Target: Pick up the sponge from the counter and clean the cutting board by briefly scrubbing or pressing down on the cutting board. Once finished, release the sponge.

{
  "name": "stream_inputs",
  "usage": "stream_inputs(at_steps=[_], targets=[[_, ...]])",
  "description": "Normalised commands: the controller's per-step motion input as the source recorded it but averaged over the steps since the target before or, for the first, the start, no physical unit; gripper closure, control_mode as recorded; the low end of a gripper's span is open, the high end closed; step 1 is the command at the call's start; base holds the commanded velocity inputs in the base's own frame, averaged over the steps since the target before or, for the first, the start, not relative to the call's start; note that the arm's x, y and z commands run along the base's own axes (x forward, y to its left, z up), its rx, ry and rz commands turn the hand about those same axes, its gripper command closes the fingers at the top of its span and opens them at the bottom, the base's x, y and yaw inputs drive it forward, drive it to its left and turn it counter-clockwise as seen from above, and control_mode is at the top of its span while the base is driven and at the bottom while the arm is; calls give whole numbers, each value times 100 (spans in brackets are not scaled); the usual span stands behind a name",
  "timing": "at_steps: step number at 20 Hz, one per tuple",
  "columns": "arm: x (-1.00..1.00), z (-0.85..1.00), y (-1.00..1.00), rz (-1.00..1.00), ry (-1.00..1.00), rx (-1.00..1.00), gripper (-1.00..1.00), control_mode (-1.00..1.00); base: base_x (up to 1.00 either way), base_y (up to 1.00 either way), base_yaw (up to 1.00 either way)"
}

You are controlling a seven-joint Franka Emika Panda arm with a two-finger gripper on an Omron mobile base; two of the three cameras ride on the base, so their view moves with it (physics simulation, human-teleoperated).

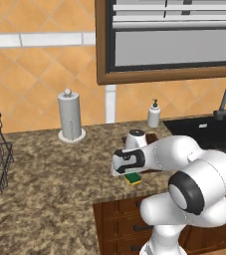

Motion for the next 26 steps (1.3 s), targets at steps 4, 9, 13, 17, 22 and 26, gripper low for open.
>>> stream_inputs(at_steps=[4, 9, 13, 17, 22, 26], targets=[[0, -27, -5, 0, -3, 0, -100, -100, 0, 0, 0], [0, -4, 0, 0, -2, 0, 100, -100, 0, 0, 0], [0, 0, 0, 0, 0, 0, 100, -100, 0, 0, 0], [0, 0, 0, 0, 0, 0, 100, -100, 0, 0, 0], [-26, 33, -9, 0, 0, 0, 100, -100, 0, 0, 0], [3, 68, -29, 0, 0, 3, 100, -100, 0, 0, 0]])
